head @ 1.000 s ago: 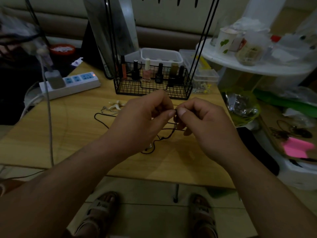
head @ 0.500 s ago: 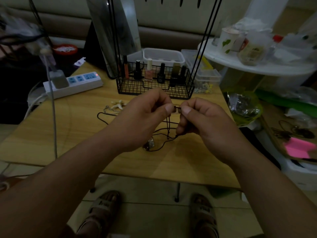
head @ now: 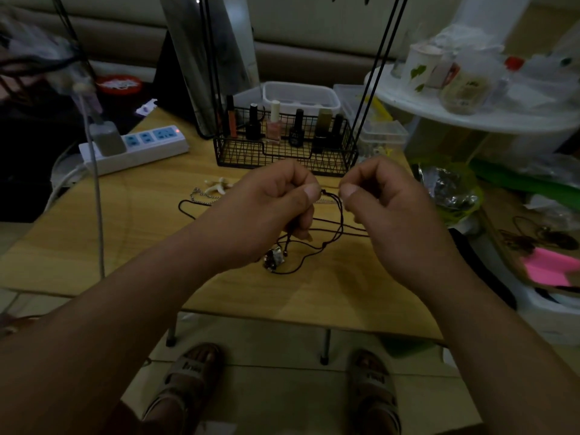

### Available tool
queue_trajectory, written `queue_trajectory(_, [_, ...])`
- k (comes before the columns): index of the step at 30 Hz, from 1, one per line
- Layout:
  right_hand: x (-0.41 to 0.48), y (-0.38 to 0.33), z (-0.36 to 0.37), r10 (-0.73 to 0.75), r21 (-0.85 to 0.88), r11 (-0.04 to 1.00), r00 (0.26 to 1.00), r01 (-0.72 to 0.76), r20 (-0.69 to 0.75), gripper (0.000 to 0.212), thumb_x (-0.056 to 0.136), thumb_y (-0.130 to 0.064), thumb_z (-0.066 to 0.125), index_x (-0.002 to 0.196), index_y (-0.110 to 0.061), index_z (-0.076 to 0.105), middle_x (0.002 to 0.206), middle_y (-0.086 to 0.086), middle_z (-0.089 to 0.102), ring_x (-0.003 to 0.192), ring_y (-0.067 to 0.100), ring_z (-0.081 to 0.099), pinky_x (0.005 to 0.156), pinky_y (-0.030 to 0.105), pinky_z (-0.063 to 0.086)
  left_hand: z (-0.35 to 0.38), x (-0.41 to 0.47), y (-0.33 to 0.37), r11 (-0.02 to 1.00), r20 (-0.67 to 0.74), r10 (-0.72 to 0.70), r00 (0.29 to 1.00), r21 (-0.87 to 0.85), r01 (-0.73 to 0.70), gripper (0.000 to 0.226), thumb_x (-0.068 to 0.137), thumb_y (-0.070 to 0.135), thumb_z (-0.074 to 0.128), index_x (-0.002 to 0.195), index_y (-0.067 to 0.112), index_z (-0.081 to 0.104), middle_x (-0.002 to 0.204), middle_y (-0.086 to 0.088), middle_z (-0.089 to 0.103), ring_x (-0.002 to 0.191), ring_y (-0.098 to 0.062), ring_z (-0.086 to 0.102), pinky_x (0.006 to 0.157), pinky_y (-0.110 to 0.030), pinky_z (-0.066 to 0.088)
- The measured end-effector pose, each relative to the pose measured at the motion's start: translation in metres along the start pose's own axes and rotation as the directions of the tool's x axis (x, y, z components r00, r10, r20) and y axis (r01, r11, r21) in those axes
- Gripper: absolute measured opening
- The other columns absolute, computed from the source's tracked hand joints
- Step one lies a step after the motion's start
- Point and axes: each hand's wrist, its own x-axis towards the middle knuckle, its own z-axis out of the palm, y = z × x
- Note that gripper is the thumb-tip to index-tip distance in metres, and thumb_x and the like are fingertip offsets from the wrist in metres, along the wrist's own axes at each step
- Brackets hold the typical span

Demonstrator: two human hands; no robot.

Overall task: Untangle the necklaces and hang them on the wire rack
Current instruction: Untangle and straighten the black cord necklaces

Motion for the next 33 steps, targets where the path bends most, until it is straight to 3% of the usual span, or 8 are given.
queue_trajectory(3, [-0.002, 0.0, 0.001, -0.09, -0.059, 0.994, 0.996, 0.09, -0.01, 0.006, 0.094, -0.023, 0.07, 0.092, -0.028, 0.066, 0.085, -0.01, 0.062, 0.077, 0.009, 0.057, 0.065, 0.02, 0.047, 0.001, 0.0, 0.0, 1.0, 0.001, -0.002, 1.0, 0.011, 0.002, 0.013, 0.108, 0.019, 0.052, 0.099, 0.014, 0.061, 0.073, 0.001, 0.067, 0.071, -0.015, 0.066, 0.078, -0.039, 0.061])
queue_trajectory(6, [-0.002, 0.002, 0.005, -0.121, -0.102, 0.988, 0.993, 0.12, -0.002, 0.008, 0.092, -0.023, 0.074, 0.089, -0.028, 0.069, 0.08, -0.01, 0.061, 0.073, 0.014, 0.056, 0.063, 0.026, 0.046, 0.002, 0.001, 0.001, 1.0, 0.004, 0.0, 1.0, 0.009, 0.0, 0.013, 0.108, 0.017, 0.052, 0.1, 0.013, 0.061, 0.073, 0.0, 0.066, 0.071, -0.016, 0.064, 0.074, -0.032, 0.061])
queue_trajectory(14, [-0.002, 0.002, 0.004, -0.129, -0.1, 0.986, 0.991, 0.13, 0.022, 0.009, 0.095, -0.019, 0.07, 0.089, -0.023, 0.074, 0.08, -0.003, 0.066, 0.075, 0.013, 0.058, 0.062, 0.023, 0.045, 0.0, -0.001, 0.003, 1.0, 0.0, -0.003, 1.0, 0.024, 0.003, 0.013, 0.107, 0.016, 0.053, 0.099, 0.01, 0.063, 0.07, 0.0, 0.065, 0.069, -0.017, 0.063, 0.067, -0.021, 0.056])
queue_trajectory(18, [-0.002, 0.002, 0.002, -0.115, -0.083, 0.99, 0.993, 0.114, 0.003, 0.009, 0.097, -0.016, 0.068, 0.091, -0.021, 0.074, 0.078, -0.004, 0.067, 0.072, 0.007, 0.058, 0.06, 0.018, 0.043, -0.002, -0.001, 0.004, 0.992, 0.011, -0.059, 0.998, -0.113, 0.06, 0.021, 0.11, 0.018, 0.047, 0.103, 0.01, 0.065, 0.076, -0.005, 0.069, 0.071, -0.022, 0.068, 0.072, -0.035, 0.061])
queue_trajectory(23, [-0.001, 0.003, 0.004, -0.118, -0.123, 0.985, 0.993, 0.12, 0.021, 0.009, 0.1, -0.021, 0.066, 0.095, -0.025, 0.073, 0.084, -0.012, 0.067, 0.08, -0.001, 0.058, 0.065, 0.009, 0.041, 0.002, -0.002, 0.0, 0.997, -0.061, 0.051, 0.997, 0.058, -0.048, 0.007, 0.103, 0.01, 0.06, 0.107, 0.012, 0.065, 0.086, -0.006, 0.074, 0.07, -0.02, 0.073, 0.068, -0.036, 0.064])
queue_trajectory(28, [0.002, 0.008, 0.009, -0.222, -0.256, 0.942, 0.975, 0.216, 0.008, 0.007, 0.101, -0.019, 0.065, 0.096, -0.019, 0.071, 0.09, -0.009, 0.062, 0.086, 0.006, 0.056, 0.069, 0.017, 0.042, 0.002, -0.001, -0.002, 0.986, -0.101, 0.122, 0.987, 0.13, -0.108, 0.004, 0.101, 0.009, 0.065, 0.103, 0.011, 0.065, 0.086, -0.004, 0.074, 0.068, -0.017, 0.073, 0.069, -0.042, 0.064])
queue_trajectory(33, [0.004, 0.012, 0.01, -0.327, -0.41, 0.857, 0.944, 0.312, 0.035, 0.005, 0.101, -0.018, 0.064, 0.099, -0.017, 0.069, 0.094, -0.007, 0.059, 0.085, 0.007, 0.052, 0.069, 0.025, 0.042, 0.002, -0.003, -0.005, 0.946, -0.105, 0.205, 0.973, 0.275, -0.17, 0.003, 0.1, 0.014, 0.066, 0.101, 0.016, 0.066, 0.083, 0.003, 0.071, 0.071, -0.014, 0.073, 0.066, -0.039, 0.062])
